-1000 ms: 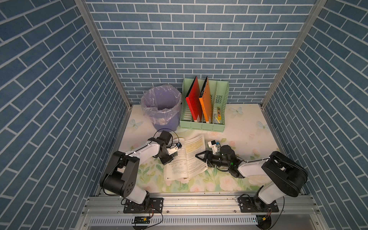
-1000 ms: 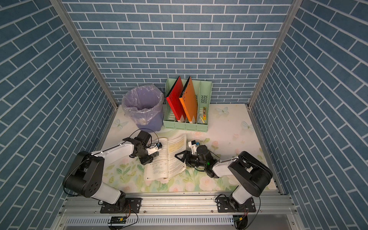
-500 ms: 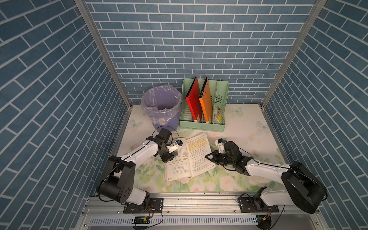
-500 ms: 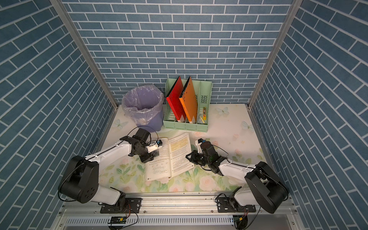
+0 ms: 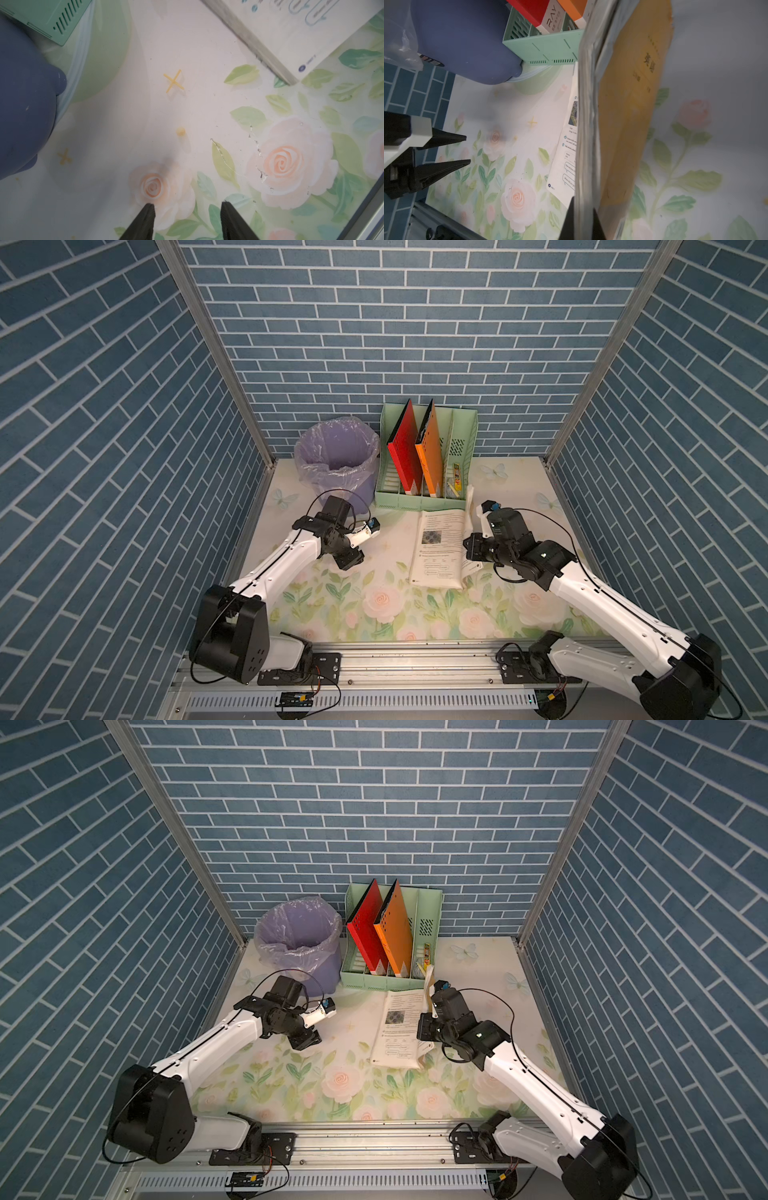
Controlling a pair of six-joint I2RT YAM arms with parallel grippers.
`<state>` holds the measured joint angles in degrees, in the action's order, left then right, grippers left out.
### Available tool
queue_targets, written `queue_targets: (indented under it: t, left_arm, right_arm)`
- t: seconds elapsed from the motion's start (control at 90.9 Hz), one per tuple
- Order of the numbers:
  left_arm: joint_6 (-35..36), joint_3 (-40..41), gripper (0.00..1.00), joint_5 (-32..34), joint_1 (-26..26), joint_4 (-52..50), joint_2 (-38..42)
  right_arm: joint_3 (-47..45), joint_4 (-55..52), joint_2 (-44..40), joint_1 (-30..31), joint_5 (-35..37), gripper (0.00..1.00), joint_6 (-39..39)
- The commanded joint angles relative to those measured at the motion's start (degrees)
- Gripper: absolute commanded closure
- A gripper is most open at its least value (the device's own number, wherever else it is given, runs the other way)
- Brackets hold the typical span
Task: Peel off the used sticky note
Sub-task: Close the book at the center of the board.
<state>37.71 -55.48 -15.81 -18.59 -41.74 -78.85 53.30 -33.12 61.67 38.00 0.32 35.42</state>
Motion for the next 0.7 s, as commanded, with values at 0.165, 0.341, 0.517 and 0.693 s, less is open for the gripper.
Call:
queue_targets:
  t: [0.165,0.341,0.517,0.693]
  left_arm:
    - [-0.41,-0.39,0.44,-0.88,0.92,-2.75,1.06]
    - [-0.01,-0.74,0.44,0.15,0.92,-3.56,1.52]
    - [-1.29,-2.74,0.44,-0.62,0.39,-3.35,0.19]
    - [-3.68,-5.25,0.44,-2.06,-3.78,-1.75,-1.92]
  right_arm:
    - [-0.71,-2.45,11.85,6.98,0.86,0.98,-3.8]
    - [-0.33,6.95,21.78,11.74,-2.57,0.67,-2.2]
    - [3.49,10.3,21.82,13.72,-4.39,0.19,-0.48]
    - [-4.71,14.99,10.79,4.45,-11.19,0.08,2.0]
